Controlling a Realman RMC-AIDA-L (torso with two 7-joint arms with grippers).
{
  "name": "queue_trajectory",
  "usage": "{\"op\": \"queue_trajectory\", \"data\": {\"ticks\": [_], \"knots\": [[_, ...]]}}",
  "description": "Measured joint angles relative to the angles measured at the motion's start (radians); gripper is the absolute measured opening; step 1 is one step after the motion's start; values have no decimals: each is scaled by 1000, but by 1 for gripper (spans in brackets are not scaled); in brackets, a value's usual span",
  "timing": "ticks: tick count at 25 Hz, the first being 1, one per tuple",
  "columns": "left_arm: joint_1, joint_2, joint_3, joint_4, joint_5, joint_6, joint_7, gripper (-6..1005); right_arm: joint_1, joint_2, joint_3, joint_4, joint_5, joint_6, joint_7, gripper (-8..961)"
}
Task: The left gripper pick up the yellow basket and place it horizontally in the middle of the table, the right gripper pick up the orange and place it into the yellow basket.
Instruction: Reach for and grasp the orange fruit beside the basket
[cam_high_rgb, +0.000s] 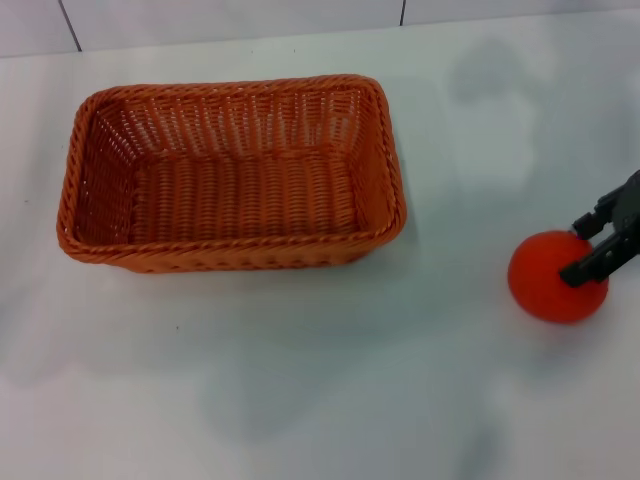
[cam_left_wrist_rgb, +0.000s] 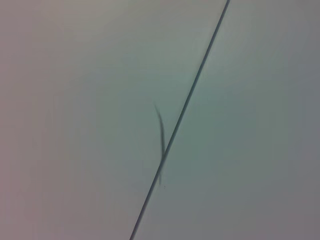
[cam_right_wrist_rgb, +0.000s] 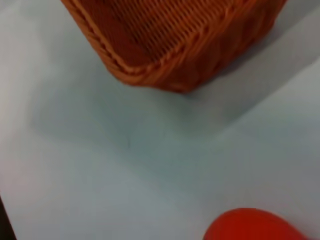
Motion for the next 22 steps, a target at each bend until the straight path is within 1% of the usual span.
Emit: {"op": "queue_trajectory", "data": {"ticks": [6,10,15,22], "knots": [[-14,0,0,-2,-1,-4,1,735,9,33,-33,52,-39,96,-2,847],[-16,0,-1,-3,-1,-4,1,734,19,41,-56,78,-40,141,-8,844],[-15,0,-3,-4,-4,-4,0,734,31,36,-58,87,-40,153,-15,654],[-15,0,-6,-5,-6,-4,-3,734,38,29,-54,88,-39,153,-16,499]]}}
